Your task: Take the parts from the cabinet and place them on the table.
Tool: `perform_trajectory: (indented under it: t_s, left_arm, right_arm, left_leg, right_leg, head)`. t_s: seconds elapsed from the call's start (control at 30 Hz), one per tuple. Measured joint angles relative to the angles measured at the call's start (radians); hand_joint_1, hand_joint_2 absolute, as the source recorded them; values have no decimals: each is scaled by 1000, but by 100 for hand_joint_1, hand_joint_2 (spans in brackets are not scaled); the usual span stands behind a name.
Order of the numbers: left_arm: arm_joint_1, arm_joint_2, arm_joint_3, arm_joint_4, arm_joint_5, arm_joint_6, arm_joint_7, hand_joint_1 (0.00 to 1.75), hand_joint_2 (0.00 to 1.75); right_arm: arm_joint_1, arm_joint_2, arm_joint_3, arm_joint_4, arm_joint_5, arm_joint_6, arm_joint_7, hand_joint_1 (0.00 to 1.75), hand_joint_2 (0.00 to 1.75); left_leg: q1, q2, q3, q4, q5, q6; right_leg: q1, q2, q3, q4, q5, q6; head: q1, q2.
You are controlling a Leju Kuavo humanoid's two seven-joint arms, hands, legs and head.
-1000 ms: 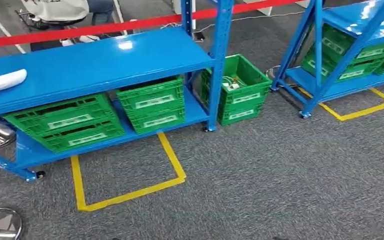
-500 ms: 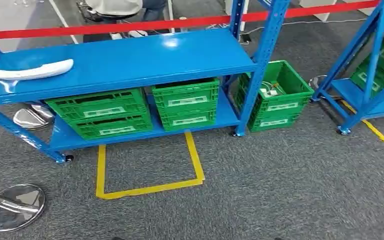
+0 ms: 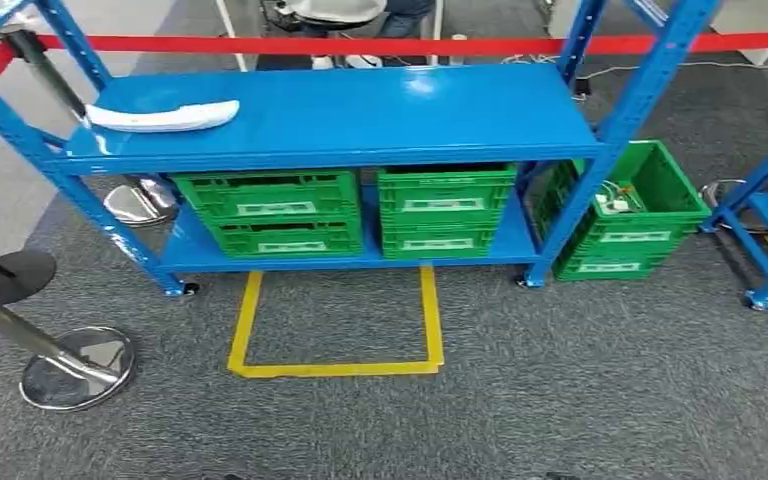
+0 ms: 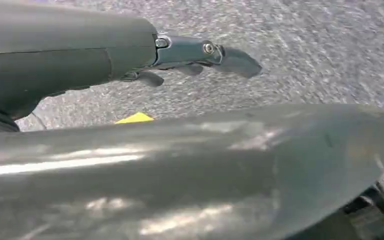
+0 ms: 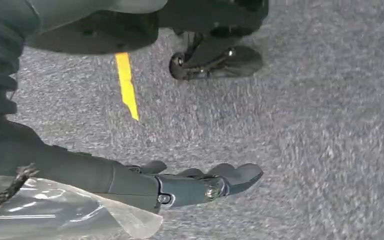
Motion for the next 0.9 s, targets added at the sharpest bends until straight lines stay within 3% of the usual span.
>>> perform_trajectory:
  t_s: [0.03, 0.07, 0.1, 0.17, 0.2, 0.23, 0.3, 0.33, 0.37, 0.4, 0.47, 0.5, 0.53, 0.57, 0.6, 0.67, 0.7, 0.73, 0.8, 0.83, 0.87, 0.9]
  left_arm:
    - [3, 0, 0, 0, 0, 0, 0, 0, 0]
    - [1, -1, 0, 0, 0, 0, 0, 0, 0]
    - [-3, -2, 0, 0, 0, -1, 0, 0, 0]
    - [-4, -4, 0, 0, 0, -3, -1, 0, 0]
    - [-2, -4, 0, 0, 0, -4, -1, 0, 0]
    - [-1, -4, 0, 0, 1, -4, -1, 0, 0]
    - [0, -4, 0, 0, 1, -4, -1, 0, 0]
    - [-1, -5, 0, 0, 1, -4, -1, 0, 0]
    - [-3, -4, 0, 0, 1, -4, -1, 0, 0]
    - [-4, -4, 0, 0, 2, -4, -1, 0, 0]
    - [-1, -4, 0, 0, 2, -5, -1, 0, 0]
    - [1, -3, 0, 0, 2, -5, -1, 0, 0]
    - [3, -4, 0, 0, 2, -5, -1, 0, 0]
    - [1, -4, 0, 0, 2, -5, -1, 0, 0]
    - [-3, -4, 0, 0, 2, -5, -2, 0, 0]
    - [-5, -4, 0, 0, 2, -4, -2, 0, 0]
    - [-3, -4, 0, 0, 2, -4, -2, 0, 0]
    - [0, -4, 0, 0, 2, -4, -2, 0, 0]
    - [2, -4, 0, 0, 2, -4, -2, 0, 0]
    - [1, -4, 0, 0, 2, -4, -2, 0, 0]
    - [0, -2, 1, 0, 2, -4, -2, 0, 0]
    - [0, -4, 1, 0, 2, -3, -2, 0, 0]
  right_arm:
    - [0, 0, 0, 0, 0, 0, 0, 0, 175]
    - [1, 0, 0, 0, 0, 0, -1, 0, 175]
    - [2, 0, 0, 0, 0, 0, -1, 0, 175]
    - [7, -1, 0, 0, -5, 3, -2, 0, 175]
    - [8, -2, 0, 0, -6, 3, -2, 0, 175]
    - [9, -2, 0, 0, -5, 3, -2, 0, 175]
    - [8, -2, 0, 0, -4, 3, -2, 0, 175]
    - [8, -2, 0, 0, -4, 3, -2, 0, 175]
    - [9, -2, 0, 1, -4, 3, -2, 0, 175]
    - [8, -2, 0, 1, -4, 3, -3, 0, 175]
    - [8, -2, 0, 1, -4, 3, -2, 0, 175]
    - [8, -2, 0, 1, -3, 3, -3, 0, 175]
    - [7, -2, 0, 1, -2, 3, -3, 0, 0]
    - [7, -2, 0, 1, -2, 3, -6, 0, 0]
    - [9, -2, 0, 1, -7, 12, -9, 0, 0]
    - [11, -2, -2, 1, -13, 32, -12, 0, 0]
    - [11, -2, -3, 1, -16, 39, -12, 0, 0]
    - [11, -2, -5, 1, -19, 44, -13, 0, 0]
    - [9, -2, -7, 1, -22, 53, -16, 0, 0]
    - [9, -2, -8, 1, -22, 50, -14, 0, 175]
    - [8, -2, -8, 1, -19, 36, -6, 0, 175]
    - [6, -2, -10, 1, -13, 18, 3, 0, 175]
  left_leg:
    - [6, -9, 9, -11, 7, 2]
    - [10, -20, 10, -15, 11, 7]
    - [13, -33, 7, -15, 12, 9]
    - [13, -60, 7, -14, 12, 10]
    - [13, -73, 8, -14, 12, 10]
    - [14, -86, 9, -13, 11, 9]
    - [19, -114, 13, -9, 6, 0]
    - [21, -126, 12, -2, 1, -7]
    - [15, -135, 5, 8, -4, -16]
    - [18, -149, -1, 11, -3, -21]
    - [24, -165, -5, 7, 4, -33]
    - [24, -176, -7, 9, 1, -37]
    - [20, -124, -9, 22, -8, -41]
    - [18, -81, -27, 58, -33, -47]
    - [20, -61, -61, 127, -72, -51]
    - [24, -48, -136, 278, -131, -56]
    - [25, -47, -151, 309, -132, -56]
    - [25, -47, -145, 296, -108, -55]
    - [23, -47, -78, 155, -18, -43]
    - [20, -44, -38, 72, 22, -33]
    - [12, -36, -19, 38, 10, -22]
    - [10, -36, -12, 15, 7, -19]
  right_leg:
    - [-6, 43, -6, 12, -13, 5]
    - [-9, 97, -30, 62, -43, 8]
    - [-11, 122, -67, 135, -78, 11]
    - [-14, 136, -144, 278, -127, 18]
    - [-16, 136, -162, 297, -118, 21]
    - [-19, 137, -156, 268, -83, 23]
    - [-26, 151, -94, 119, 13, 29]
    - [-35, 194, -57, 33, 49, 33]
    - [-35, 235, -45, 13, 28, 32]
    - [-36, 226, -36, 15, 27, 19]
    - [-28, 206, -37, 16, 28, 5]
    - [-34, 194, -34, 10, 31, -3]
    - [-35, 181, -30, 9, 32, -10]
    - [-33, 173, -29, 8, 29, -18]
    - [-31, 159, -28, 8, 27, -22]
    - [-28, 136, -27, 9, 23, -26]
    - [-27, 130, -26, 9, 22, -27]
    - [-27, 126, -24, 9, 20, -27]
    - [-24, 122, -16, 9, 16, -24]
    - [-24, 121, -13, 8, 14, -23]
    - [-23, 119, -21, 8, 11, -20]
    - [-20, 120, -17, 10, 8, -12]
  head:
    - [3, 0]
    - [11, 0]
    - [12, 0]
    - [13, 0]
    - [14, 0]
    - [13, 0]
    - [13, 0]
    - [15, 0]
    - [16, 0]
    - [14, 0]
    - [13, 0]
    - [14, 0]
    - [13, 0]
    - [2, 0]
    - [0, 0]
    - [1, 0]
    - [0, 0]
    - [1, 0]
    - [0, 0]
    - [0, 0]
    - [2, 0]
    - [0, 0]
